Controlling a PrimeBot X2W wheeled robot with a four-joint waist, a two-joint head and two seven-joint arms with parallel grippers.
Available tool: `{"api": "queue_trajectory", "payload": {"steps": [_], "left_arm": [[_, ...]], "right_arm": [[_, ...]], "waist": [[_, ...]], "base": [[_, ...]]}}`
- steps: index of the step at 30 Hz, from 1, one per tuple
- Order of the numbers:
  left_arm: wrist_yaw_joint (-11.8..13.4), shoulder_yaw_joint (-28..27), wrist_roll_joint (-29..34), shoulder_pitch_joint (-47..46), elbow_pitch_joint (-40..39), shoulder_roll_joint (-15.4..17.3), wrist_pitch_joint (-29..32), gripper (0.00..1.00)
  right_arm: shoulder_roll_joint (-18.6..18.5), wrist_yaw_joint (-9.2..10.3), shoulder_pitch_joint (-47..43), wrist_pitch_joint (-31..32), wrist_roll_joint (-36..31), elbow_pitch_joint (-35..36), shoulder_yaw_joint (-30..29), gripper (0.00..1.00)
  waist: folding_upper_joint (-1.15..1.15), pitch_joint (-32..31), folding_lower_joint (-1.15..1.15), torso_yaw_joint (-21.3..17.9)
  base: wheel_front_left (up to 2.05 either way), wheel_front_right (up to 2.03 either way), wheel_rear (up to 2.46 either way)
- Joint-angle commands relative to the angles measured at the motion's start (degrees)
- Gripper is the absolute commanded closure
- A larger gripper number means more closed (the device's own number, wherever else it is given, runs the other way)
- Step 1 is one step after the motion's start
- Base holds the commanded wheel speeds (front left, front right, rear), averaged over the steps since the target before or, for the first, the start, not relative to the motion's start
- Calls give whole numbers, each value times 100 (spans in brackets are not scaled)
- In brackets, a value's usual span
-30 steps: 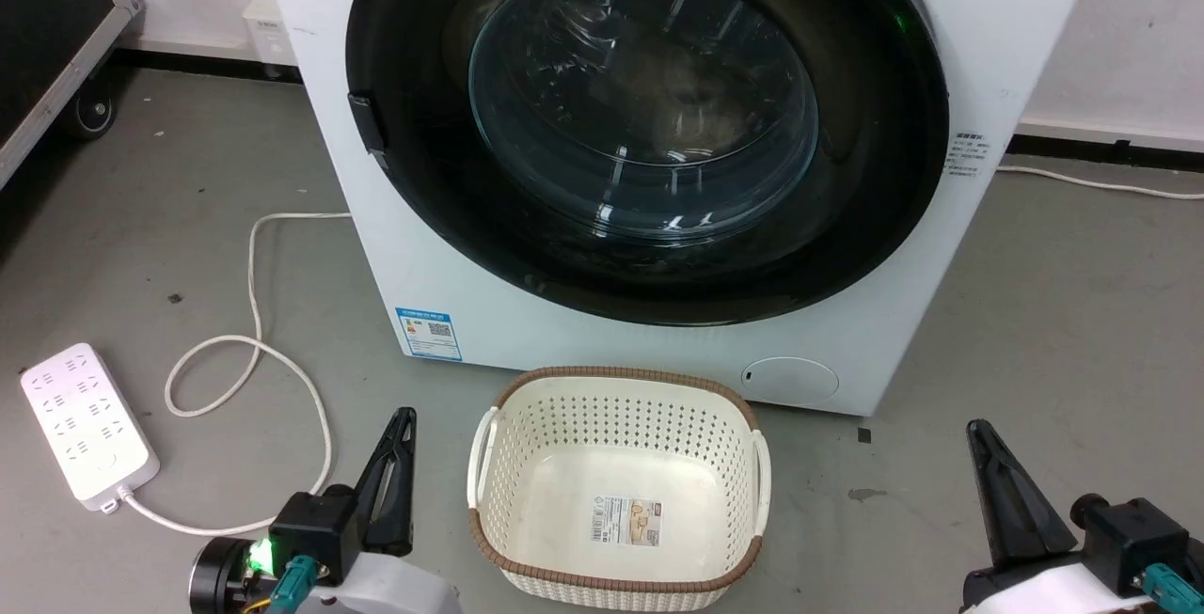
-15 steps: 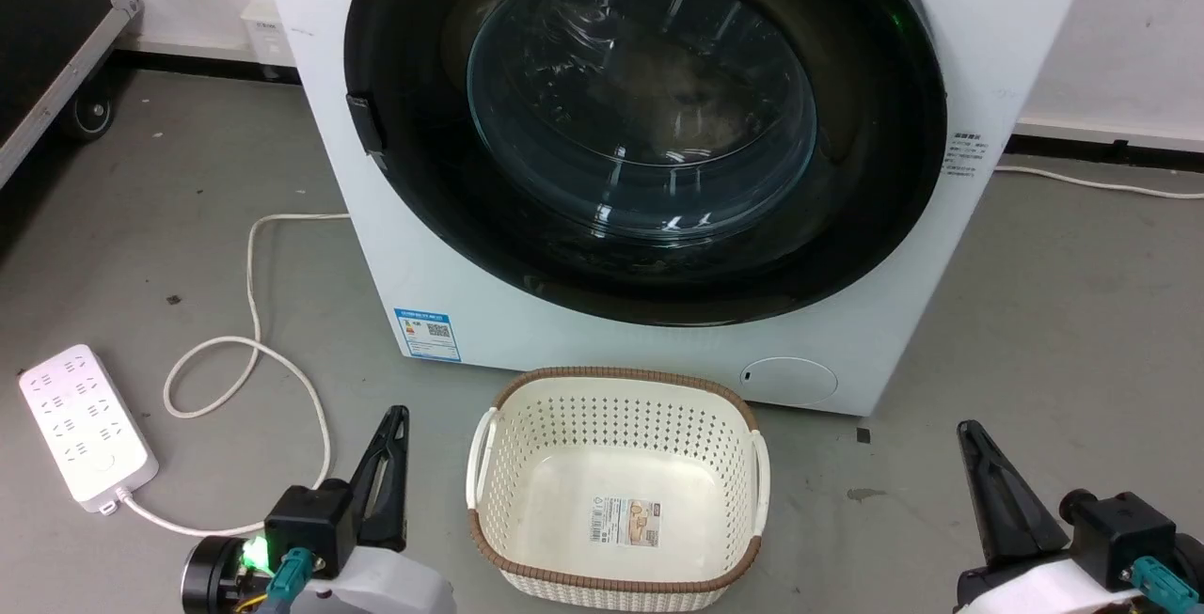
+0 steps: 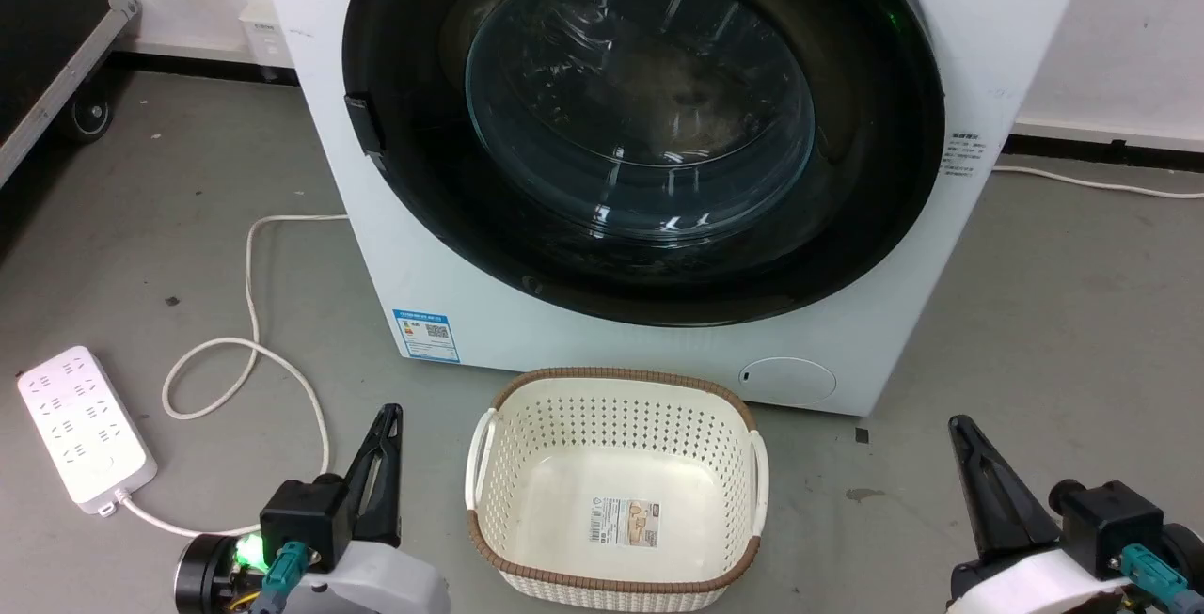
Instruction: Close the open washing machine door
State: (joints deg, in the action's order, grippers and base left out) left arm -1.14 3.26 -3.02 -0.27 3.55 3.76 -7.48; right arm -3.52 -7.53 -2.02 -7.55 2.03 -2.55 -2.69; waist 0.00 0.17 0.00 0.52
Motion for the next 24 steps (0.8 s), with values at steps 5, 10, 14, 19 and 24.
{"api": "queue_trajectory", "payload": {"steps": [5,10,14,19,24], "left_arm": [[35,-42,71,15,-59,-26,91,100],[42,-67,92,16,-86,-32,149,100],[47,-87,108,17,-107,-36,196,100],[54,-113,129,18,-133,-42,255,100],[62,-138,149,19,-160,-47,314,100]], "right_arm": [[33,2,72,97,-50,67,39,100],[36,3,84,155,-64,84,59,100],[38,3,93,202,-74,97,75,100],[41,3,105,261,-88,114,96,100],[44,3,116,320,-102,131,117,100]], "waist": [[0,-2,0,-5],[0,-3,0,-9],[0,-4,0,-13],[0,-6,0,-17],[0,-7,0,-21]], "base": [[0,0,0],[0,0,0],[0,0,0],[0,0,0],[0,0,0]]}}
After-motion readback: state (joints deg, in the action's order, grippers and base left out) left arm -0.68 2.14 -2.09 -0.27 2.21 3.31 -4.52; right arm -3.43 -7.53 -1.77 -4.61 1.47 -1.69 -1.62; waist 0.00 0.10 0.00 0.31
